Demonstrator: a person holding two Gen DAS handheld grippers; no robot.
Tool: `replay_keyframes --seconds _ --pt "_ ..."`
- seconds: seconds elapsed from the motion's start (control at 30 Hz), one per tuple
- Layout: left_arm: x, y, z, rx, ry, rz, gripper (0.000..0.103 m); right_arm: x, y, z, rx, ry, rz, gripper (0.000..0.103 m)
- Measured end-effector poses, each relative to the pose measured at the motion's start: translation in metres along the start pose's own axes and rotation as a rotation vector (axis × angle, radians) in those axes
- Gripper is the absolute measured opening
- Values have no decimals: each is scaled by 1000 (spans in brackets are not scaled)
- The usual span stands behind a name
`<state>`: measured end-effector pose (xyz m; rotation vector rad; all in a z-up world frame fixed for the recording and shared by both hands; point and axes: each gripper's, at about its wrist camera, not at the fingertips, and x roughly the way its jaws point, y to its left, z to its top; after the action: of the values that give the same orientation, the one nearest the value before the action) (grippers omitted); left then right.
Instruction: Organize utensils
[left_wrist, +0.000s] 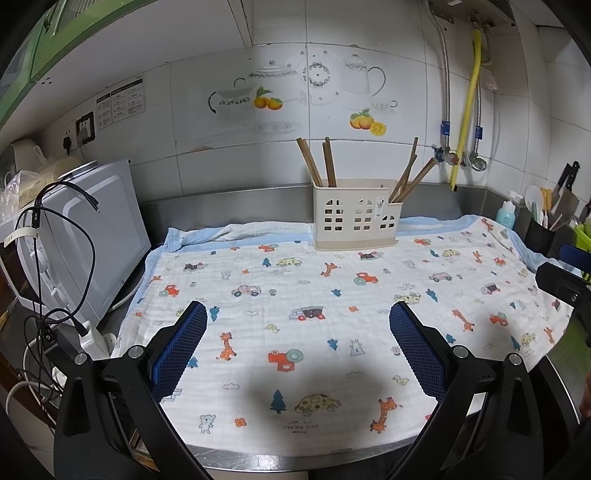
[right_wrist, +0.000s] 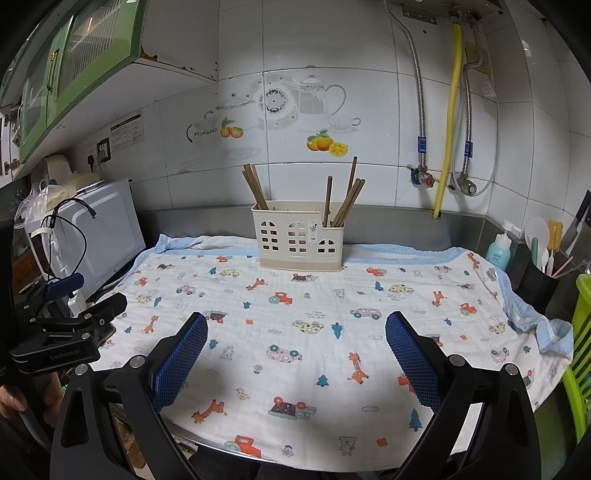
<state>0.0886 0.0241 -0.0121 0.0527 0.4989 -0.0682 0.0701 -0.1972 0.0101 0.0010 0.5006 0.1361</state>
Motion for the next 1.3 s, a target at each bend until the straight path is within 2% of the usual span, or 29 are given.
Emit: replay_keyframes --seconds 1.3 --pt "5 2 -1 -21 19 -3 98 10 -1 -6 -1 22 11 94"
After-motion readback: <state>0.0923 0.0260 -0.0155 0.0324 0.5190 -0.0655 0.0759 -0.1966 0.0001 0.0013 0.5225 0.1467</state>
